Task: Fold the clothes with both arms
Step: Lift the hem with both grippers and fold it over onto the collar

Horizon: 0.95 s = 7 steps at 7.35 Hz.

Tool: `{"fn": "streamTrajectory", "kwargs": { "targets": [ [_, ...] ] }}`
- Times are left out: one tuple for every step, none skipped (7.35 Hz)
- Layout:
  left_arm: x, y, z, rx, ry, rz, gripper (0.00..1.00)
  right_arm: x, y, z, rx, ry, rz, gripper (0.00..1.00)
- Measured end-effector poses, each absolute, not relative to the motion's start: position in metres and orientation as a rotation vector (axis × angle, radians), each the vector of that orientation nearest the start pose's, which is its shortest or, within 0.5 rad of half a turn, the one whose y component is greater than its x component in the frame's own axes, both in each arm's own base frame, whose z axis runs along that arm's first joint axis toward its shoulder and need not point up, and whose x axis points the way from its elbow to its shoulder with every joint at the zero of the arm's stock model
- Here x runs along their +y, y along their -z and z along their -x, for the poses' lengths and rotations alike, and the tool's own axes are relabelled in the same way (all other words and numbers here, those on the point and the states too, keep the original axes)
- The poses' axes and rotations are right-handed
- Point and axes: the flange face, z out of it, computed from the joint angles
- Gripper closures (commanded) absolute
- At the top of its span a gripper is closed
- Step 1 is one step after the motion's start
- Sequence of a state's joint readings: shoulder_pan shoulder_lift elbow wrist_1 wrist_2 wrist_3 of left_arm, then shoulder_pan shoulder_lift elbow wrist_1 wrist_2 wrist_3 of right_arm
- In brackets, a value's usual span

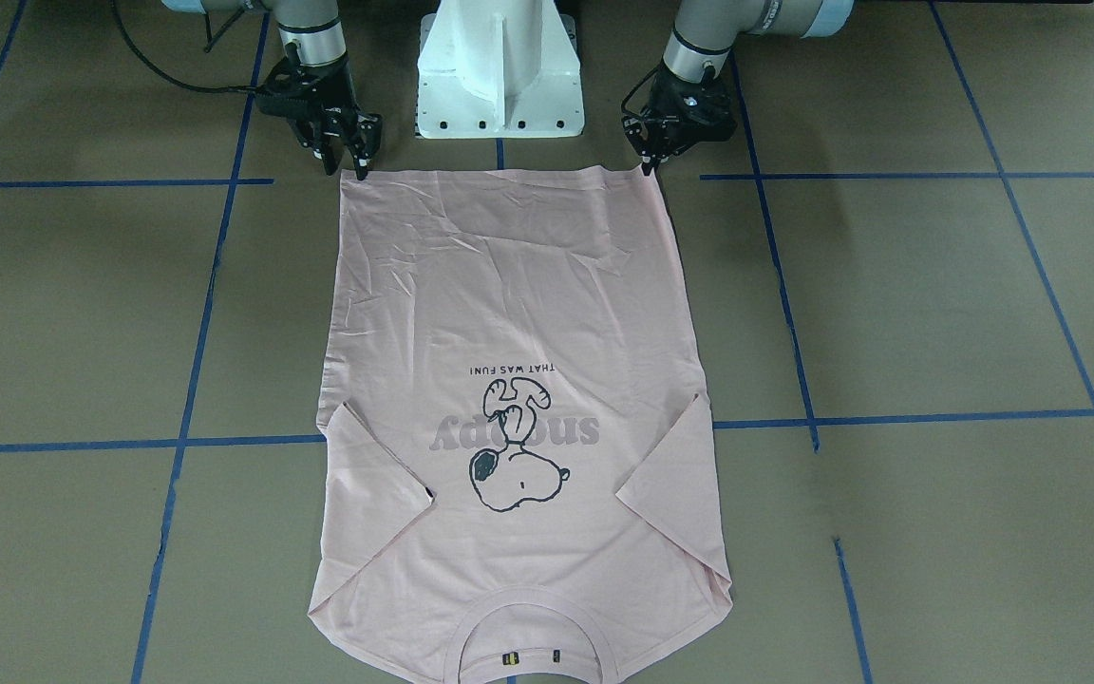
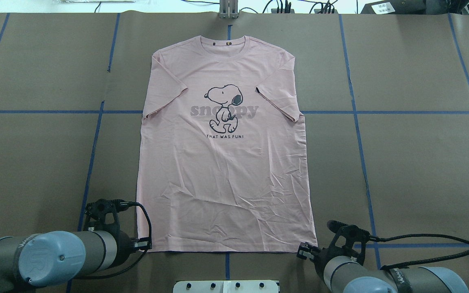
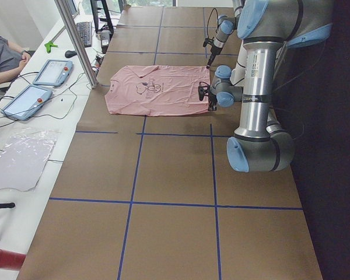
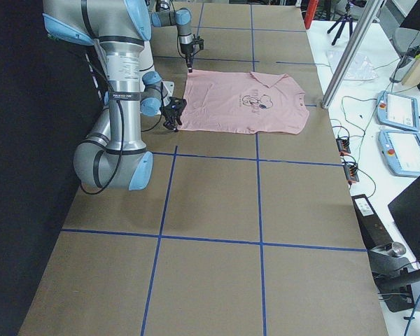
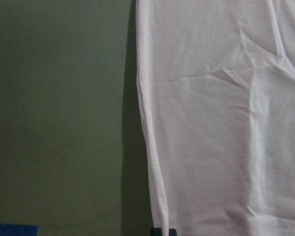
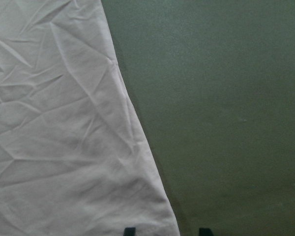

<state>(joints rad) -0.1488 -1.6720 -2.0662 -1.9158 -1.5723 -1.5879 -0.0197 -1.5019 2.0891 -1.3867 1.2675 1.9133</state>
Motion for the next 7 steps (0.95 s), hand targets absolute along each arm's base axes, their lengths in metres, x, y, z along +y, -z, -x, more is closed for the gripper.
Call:
{"fn": "streamTrajectory", "kwargs": {
  "targets": [
    [-0.207,-0.343,-0.481,0.941,0.153,-0.061,1.00,-0.154,-0.367,0.497,-0.814,-0.424,-0.151,0.94],
    [-0.207,-0.342,-0.481,0.942,0.152,-0.061,1.00,-0.155,-0.364,0.498,-0.820,-0.428,-0.158,1.00],
    [-0.207,-0.342,-0.480,0.944,0.152,-0.061,1.00,-0.155,-0.361,0.500,-0.826,-0.431,-0.162,1.00],
    [-0.207,-0.341,-0.480,0.945,0.152,-0.061,1.00,-0.156,-0.358,0.500,-0.831,-0.434,-0.163,1.00],
    [-0.207,-0.340,-0.480,0.946,0.152,-0.061,1.00,-0.156,-0.356,0.501,-0.836,-0.435,-0.162,1.00],
    [-0.206,-0.338,-0.479,0.951,0.152,-0.061,1.00,-0.157,-0.353,0.500,-0.841,-0.438,-0.163,1.00],
    [-0.206,-0.334,-0.476,0.960,0.152,-0.062,1.00,-0.160,-0.349,0.496,-0.851,-0.442,-0.166,1.00]
  ]
}}
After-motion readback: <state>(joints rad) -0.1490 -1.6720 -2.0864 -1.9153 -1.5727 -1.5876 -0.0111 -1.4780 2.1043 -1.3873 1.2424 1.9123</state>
